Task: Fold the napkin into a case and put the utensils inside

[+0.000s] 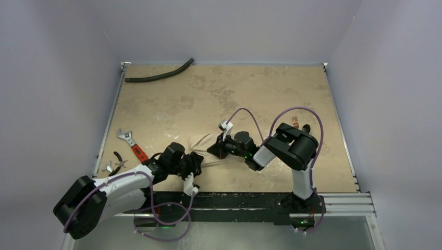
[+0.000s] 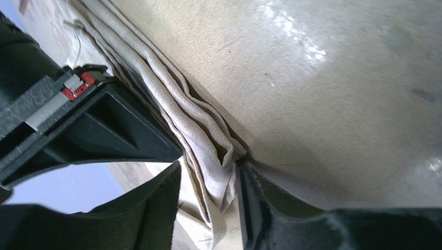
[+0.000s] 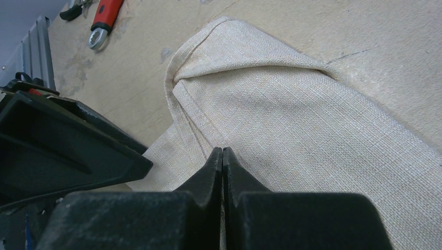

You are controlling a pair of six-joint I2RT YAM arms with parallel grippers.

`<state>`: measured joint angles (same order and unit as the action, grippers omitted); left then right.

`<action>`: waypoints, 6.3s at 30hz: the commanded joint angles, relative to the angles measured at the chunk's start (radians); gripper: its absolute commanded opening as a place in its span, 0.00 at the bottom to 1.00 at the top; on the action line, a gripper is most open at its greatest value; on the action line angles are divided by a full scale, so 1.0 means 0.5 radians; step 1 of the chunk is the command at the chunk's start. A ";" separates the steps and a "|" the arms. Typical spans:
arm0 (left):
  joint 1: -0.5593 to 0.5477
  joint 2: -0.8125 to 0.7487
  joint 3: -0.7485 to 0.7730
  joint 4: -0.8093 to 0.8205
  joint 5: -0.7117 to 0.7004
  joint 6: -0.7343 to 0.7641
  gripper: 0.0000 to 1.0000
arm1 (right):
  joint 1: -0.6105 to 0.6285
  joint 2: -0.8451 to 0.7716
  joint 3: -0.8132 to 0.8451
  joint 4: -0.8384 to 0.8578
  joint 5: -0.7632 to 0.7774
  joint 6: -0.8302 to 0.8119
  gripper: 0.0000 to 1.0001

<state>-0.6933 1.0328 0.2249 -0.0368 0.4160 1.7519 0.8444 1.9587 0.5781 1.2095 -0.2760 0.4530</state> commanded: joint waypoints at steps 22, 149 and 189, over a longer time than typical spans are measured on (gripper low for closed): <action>0.239 0.279 -0.167 -0.165 0.132 0.858 0.61 | -0.007 0.022 -0.073 -0.103 0.080 0.022 0.00; 0.358 -0.188 -0.050 0.002 0.293 -0.325 0.91 | 0.293 -0.289 -0.157 -0.028 0.012 -0.714 0.00; 0.209 -0.062 -0.256 0.577 0.152 -0.785 0.81 | 0.184 -0.172 -0.132 0.090 -0.313 -0.590 0.32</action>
<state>-0.5842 0.9604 0.0933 0.2905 0.5285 1.4273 0.9375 1.8763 0.5106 1.1961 -0.3683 0.1947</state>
